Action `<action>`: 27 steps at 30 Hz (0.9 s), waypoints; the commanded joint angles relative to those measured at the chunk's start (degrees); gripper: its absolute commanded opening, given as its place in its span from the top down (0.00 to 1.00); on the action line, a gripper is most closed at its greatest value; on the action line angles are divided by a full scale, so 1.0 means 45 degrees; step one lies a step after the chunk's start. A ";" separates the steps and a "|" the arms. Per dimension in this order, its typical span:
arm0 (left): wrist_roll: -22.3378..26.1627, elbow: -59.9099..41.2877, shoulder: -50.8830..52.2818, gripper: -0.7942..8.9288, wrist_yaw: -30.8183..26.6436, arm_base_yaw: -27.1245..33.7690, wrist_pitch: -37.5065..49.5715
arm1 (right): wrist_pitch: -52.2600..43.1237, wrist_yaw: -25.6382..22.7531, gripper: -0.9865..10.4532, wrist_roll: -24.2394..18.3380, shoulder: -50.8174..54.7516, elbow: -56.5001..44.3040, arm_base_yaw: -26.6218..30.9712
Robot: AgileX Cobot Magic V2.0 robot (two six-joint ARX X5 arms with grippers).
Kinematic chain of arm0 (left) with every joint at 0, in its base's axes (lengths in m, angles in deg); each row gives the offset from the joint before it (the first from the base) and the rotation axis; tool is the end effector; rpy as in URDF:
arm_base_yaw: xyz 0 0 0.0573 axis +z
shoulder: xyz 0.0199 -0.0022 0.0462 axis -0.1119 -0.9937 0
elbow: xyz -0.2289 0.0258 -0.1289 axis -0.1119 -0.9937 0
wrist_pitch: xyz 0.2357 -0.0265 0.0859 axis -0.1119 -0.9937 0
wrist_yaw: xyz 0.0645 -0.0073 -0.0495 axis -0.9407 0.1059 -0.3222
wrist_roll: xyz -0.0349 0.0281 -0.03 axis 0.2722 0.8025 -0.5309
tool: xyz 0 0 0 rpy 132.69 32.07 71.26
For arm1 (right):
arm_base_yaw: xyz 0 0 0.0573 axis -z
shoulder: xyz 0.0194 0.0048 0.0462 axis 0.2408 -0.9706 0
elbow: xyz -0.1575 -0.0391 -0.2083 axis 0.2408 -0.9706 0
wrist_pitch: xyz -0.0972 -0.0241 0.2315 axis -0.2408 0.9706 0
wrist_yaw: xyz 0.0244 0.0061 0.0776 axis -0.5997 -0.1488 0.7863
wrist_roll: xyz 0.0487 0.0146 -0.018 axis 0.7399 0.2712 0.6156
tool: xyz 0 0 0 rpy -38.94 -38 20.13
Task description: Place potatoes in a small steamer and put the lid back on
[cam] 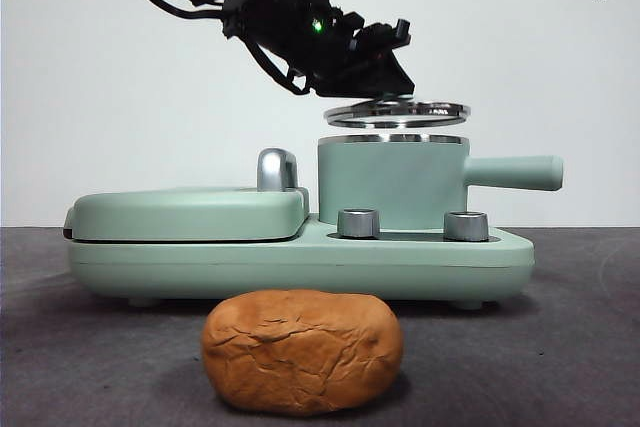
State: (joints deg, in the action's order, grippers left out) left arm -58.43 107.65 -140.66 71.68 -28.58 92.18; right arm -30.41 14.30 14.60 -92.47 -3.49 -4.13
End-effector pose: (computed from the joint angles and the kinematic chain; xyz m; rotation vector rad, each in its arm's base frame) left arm 0.3688 -0.2678 0.2721 0.1435 0.1628 -0.8949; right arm 0.1338 0.0536 0.3064 -0.3339 0.3669 0.7174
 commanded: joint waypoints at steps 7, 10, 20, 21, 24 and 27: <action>-0.0199 0.0481 0.2404 0.90 -0.0321 -0.0068 -0.2594 | -0.0024 -0.0034 0.63 0.0228 -0.0078 0.0214 -0.0068; -0.0219 0.0481 0.3366 0.90 -0.0321 -0.0034 -0.4226 | -0.0015 -0.0029 0.63 0.0233 -0.0078 0.0214 -0.0068; -0.0296 -0.0262 0.6178 0.90 -0.1875 0.0039 -0.8053 | 0.0092 0.0010 0.63 0.0199 -0.0121 0.0214 -0.0918; -0.0296 -0.0544 0.6465 0.90 -0.2113 0.0063 -0.8160 | 0.0092 0.0034 0.63 0.0131 -0.0185 0.0214 -0.1112; -0.0379 -0.1622 0.7407 0.90 -0.2560 0.0243 -0.8247 | 0.0107 0.0063 0.63 0.0053 -0.0515 0.0214 -0.1753; -0.0486 -0.2905 0.8471 0.90 -0.2919 0.0515 -0.8242 | 0.0107 0.0068 0.62 -0.0049 -0.1093 0.0214 -0.2482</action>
State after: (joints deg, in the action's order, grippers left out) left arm -59.98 95.15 -103.70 59.11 -26.31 53.80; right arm -29.54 14.43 14.51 -96.29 -3.46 -14.12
